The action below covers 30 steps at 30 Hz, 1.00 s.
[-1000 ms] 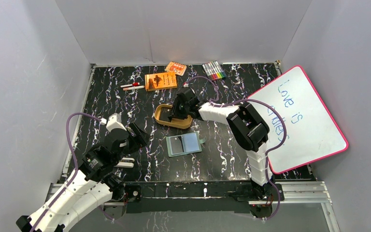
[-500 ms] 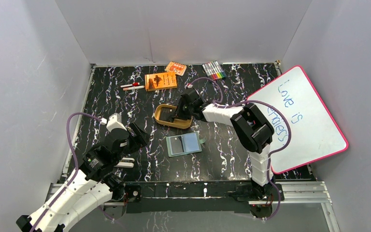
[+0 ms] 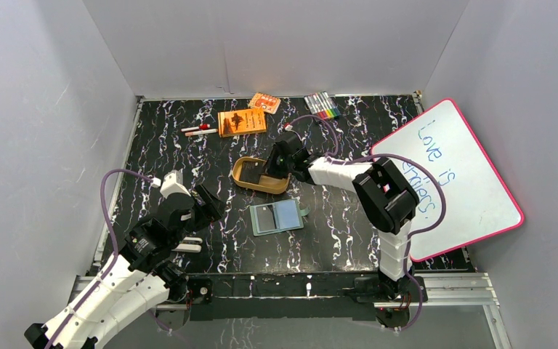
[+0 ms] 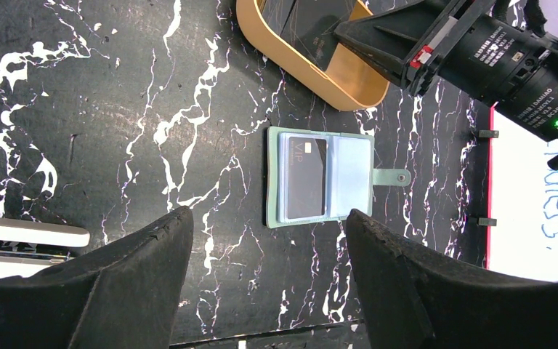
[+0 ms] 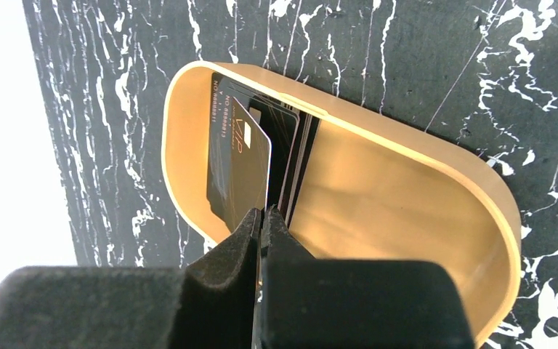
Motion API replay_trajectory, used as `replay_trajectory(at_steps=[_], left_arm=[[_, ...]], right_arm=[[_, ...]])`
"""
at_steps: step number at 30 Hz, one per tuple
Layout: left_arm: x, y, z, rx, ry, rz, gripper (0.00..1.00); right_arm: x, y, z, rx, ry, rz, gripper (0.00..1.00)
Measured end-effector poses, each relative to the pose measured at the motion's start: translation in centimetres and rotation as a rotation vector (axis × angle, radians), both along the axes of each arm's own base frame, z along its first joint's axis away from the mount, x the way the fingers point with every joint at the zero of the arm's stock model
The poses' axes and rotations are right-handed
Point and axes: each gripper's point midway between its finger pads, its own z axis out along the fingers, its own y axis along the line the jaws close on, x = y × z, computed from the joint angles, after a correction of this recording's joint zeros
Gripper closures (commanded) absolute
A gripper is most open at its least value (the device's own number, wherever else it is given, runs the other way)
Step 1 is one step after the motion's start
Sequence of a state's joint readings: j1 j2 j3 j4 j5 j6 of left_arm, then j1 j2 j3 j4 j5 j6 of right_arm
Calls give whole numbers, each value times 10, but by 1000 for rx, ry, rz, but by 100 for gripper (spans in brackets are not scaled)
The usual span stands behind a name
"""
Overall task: Put the credit cards into the card holder
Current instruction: Pick up the credit card from the storage box.
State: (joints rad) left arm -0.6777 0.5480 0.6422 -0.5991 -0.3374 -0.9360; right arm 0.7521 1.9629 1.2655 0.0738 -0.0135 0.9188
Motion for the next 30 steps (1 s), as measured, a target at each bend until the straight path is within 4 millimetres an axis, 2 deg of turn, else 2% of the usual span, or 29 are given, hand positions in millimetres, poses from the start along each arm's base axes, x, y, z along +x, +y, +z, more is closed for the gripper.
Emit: replay_trajectory(at_steps=[2,9,17,20,26,30], left_arm=[[0,0,0,0,0,0,26],[0,0,-1,4,1,3,26],[2,3,0,14,-6,17,26],[3,6,1,24,-11,26,26],[7,11,14,31,-50,50,26],[10,13,24,28,-75,61,26]], right_arm=[[-1,0,4,9,-3,1,100],[-3,3,22,52,-19,10,100],[-6,1,31,87,-16,10,100],[-8,0,45,110,-27,13,100],[-14,-4,86,179,-77,24,100],[-24,-14,108,226,-99,56,100]])
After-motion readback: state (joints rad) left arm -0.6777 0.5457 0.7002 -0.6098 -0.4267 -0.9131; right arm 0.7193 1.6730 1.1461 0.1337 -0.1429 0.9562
